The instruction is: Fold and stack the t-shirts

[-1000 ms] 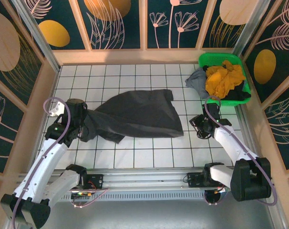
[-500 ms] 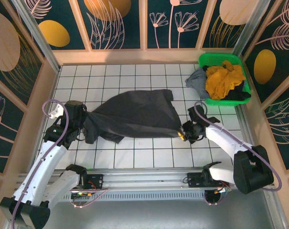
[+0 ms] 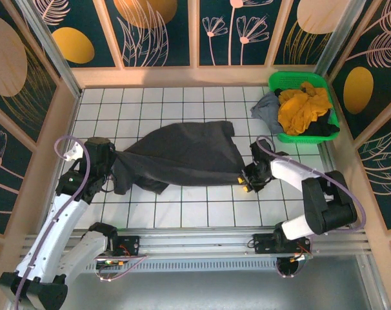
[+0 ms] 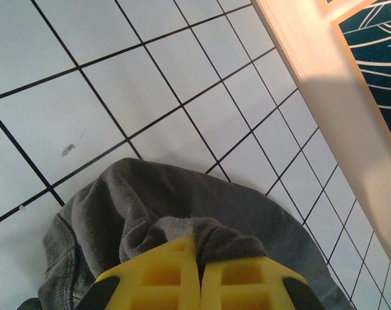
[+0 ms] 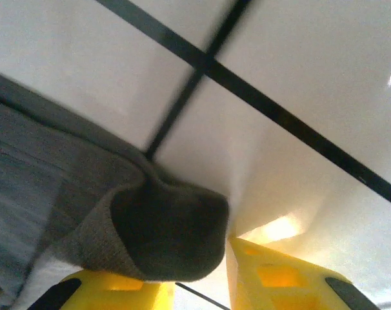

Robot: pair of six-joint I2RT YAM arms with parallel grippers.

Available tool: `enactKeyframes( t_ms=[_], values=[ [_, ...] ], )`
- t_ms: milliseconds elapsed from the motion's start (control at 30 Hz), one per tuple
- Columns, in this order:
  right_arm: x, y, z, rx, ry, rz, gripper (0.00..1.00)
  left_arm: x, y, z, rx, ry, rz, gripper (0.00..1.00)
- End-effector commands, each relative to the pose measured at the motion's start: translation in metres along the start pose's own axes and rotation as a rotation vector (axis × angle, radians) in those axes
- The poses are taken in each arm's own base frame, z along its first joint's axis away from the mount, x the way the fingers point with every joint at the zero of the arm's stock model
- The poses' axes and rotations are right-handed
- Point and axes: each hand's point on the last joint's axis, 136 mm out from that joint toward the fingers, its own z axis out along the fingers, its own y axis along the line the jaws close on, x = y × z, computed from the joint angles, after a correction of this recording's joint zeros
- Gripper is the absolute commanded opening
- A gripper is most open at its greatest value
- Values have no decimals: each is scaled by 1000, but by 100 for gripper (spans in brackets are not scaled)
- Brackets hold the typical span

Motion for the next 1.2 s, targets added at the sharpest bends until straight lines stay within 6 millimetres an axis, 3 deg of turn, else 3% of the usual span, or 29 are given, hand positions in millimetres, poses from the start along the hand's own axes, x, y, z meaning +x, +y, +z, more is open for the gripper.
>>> enactKeyframes(
  t_ms=[0,133,333,467,633,733,867,967,1067,1167],
  values=[
    [-16,15,-7,-7,-52,-60,28,-14,-5,-12,22,-40,-2,0],
    [-20,19,-7,20,-54,-101,29,-12,-3,-14,30,-35,-12,0],
    [-17,4,8,80,-21,-116,31,-7,-3,-11,45,-18,-28,0],
    [-25,7,14,79,-49,-124,31,-5,-4,-9,52,-10,-32,0],
    [-32,18,22,59,-64,-124,14,-4,-9,-7,67,-8,-37,0],
    [-40,40,14,2,-111,-159,3,-6,-14,-7,81,-11,-42,0],
    [-52,81,-20,-96,-212,-242,0,-8,-25,-7,111,-10,-47,0],
    [-62,119,-63,-190,-309,-311,0,-12,-48,-8,174,-6,-41,0],
    [-71,160,-114,-297,-397,-368,0,-21,-77,-9,220,-14,-37,0],
    [-85,198,-171,-422,-485,-396,0,-45,-125,-21,301,-54,-35,0]
  ],
)
